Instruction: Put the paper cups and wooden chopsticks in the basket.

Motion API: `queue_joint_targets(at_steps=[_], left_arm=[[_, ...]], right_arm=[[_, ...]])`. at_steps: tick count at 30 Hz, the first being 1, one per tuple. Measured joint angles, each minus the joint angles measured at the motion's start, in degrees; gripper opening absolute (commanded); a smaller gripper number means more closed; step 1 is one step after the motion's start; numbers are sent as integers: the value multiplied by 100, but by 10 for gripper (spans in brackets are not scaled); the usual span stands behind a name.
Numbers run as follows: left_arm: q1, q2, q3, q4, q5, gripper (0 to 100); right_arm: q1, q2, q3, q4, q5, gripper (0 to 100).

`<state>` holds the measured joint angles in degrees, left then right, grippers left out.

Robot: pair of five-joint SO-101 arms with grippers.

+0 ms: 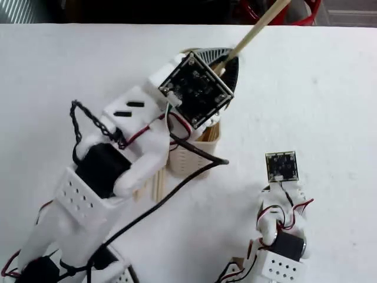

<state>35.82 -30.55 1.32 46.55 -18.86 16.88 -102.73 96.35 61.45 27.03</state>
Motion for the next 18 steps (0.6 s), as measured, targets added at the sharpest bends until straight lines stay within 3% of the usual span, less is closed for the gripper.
queue_joint_targets(at_steps=[11,18], left_arm=[[-9,0,18,0,9,24],[-325,0,18,0,527,26]], right_arm=[[0,0,0,0,0,18],[0,0,0,0,0,18]])
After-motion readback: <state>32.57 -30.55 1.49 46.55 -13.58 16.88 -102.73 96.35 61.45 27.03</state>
